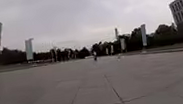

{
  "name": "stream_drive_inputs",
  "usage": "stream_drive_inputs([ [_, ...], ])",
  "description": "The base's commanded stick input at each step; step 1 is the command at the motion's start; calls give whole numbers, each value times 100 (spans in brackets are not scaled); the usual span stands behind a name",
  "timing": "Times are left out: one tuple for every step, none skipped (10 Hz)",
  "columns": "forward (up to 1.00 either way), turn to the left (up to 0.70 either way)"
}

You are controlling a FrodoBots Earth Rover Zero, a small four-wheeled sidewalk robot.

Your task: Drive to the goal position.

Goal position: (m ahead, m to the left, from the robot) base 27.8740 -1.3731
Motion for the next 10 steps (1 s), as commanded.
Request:
stream_drive_inputs([
  [60,0],
  [60,0],
  [60,0],
  [60,0],
  [60,0],
  [60,0],
  [60,0],
  [60,0],
  [60,0],
  [60,0],
])
